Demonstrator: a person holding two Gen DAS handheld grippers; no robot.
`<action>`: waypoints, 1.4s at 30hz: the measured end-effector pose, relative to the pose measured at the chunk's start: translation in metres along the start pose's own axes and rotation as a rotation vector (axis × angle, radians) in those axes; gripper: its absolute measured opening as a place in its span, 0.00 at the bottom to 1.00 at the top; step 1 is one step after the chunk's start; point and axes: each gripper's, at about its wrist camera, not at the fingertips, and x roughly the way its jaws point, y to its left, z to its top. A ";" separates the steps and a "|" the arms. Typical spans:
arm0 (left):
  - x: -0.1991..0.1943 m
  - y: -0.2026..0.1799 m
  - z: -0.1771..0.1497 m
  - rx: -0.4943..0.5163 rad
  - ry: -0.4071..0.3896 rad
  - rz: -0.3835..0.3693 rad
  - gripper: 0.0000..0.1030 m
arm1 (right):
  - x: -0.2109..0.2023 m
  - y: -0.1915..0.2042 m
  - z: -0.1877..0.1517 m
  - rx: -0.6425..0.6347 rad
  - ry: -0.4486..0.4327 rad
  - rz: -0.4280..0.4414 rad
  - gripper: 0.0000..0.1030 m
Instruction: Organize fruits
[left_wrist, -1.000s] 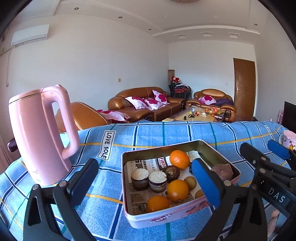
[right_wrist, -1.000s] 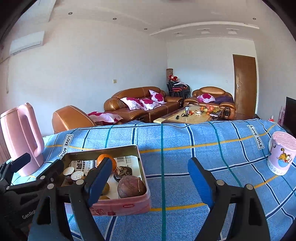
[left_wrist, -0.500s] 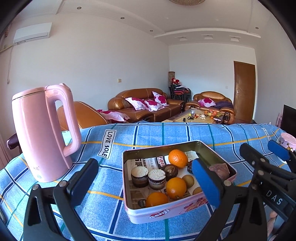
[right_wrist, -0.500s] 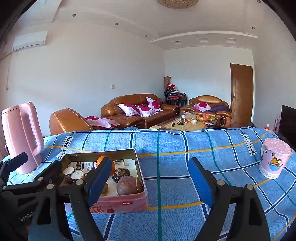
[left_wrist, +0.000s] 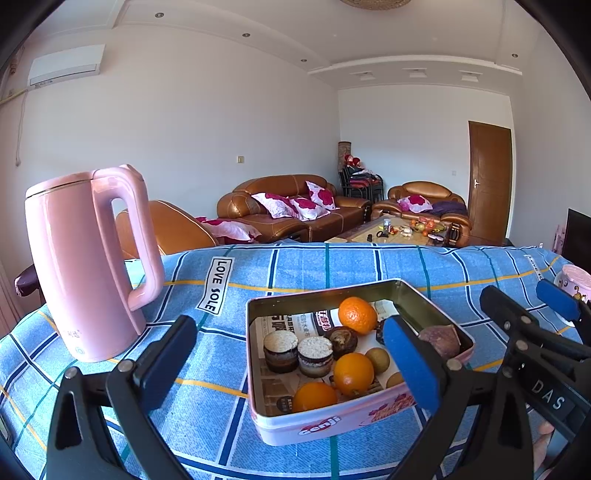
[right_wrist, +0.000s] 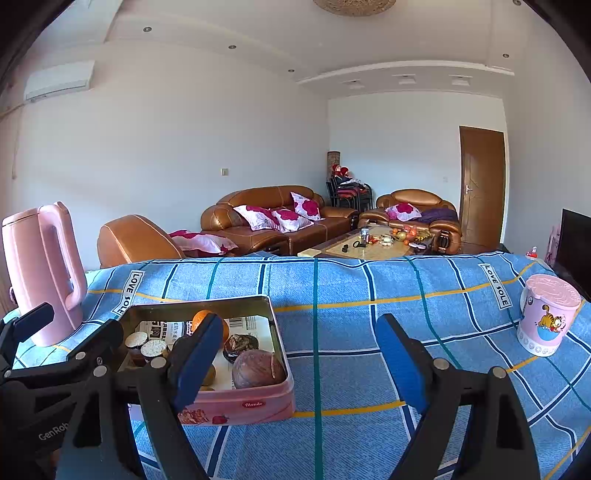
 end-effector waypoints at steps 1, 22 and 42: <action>0.000 0.000 0.000 0.000 0.000 0.000 1.00 | 0.000 0.000 0.000 0.000 0.000 0.000 0.84; 0.000 0.001 0.000 -0.001 0.002 0.000 1.00 | 0.000 0.000 0.000 -0.001 0.000 -0.001 0.84; 0.002 0.003 -0.001 -0.005 0.011 0.013 1.00 | 0.000 -0.001 0.000 -0.002 0.000 -0.001 0.84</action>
